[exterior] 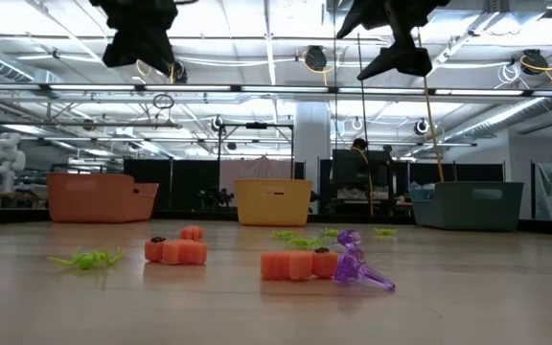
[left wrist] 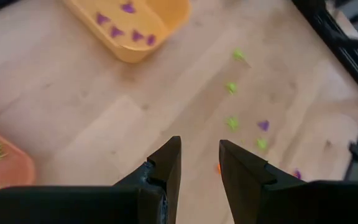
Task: Sort Halloween decoration
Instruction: Put the purple witch hat toy into the yellow bin
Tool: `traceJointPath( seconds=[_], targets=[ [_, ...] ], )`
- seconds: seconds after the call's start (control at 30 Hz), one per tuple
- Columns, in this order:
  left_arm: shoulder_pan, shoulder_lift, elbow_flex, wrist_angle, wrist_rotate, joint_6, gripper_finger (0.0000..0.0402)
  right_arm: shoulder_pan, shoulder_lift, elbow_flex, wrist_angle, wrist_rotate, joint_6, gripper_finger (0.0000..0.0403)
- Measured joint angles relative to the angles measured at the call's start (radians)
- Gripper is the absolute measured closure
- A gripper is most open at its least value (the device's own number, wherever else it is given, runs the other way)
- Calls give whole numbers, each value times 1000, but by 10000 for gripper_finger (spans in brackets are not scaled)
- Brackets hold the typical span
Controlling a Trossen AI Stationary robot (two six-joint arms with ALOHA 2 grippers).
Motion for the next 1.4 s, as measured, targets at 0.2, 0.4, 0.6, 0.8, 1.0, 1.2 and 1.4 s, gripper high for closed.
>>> traceJointPath(
  seconds=[0.2,0.4,0.6,0.8,1.0,1.2,1.4],
  targets=[
    [-182,-13,0,1,-73,-98,293,88,97,0,-21,0,85,106],
    [-346,-13,0,0,-210,-166,293,142,223,0,-98,-29,258,106],
    [-460,-13,0,0,-310,-267,293,212,329,0,-9,-43,63,106],
    [-544,-13,0,1,-400,-362,293,273,401,0,30,-57,-230,124],
    [-612,-11,0,3,-491,-453,293,298,453,0,65,-55,-443,154],
    [-652,22,0,4,-532,-470,293,298,515,0,137,-31,-580,178],
    [-669,70,0,21,-527,-470,293,298,587,0,210,3,-624,202]
  ],
)
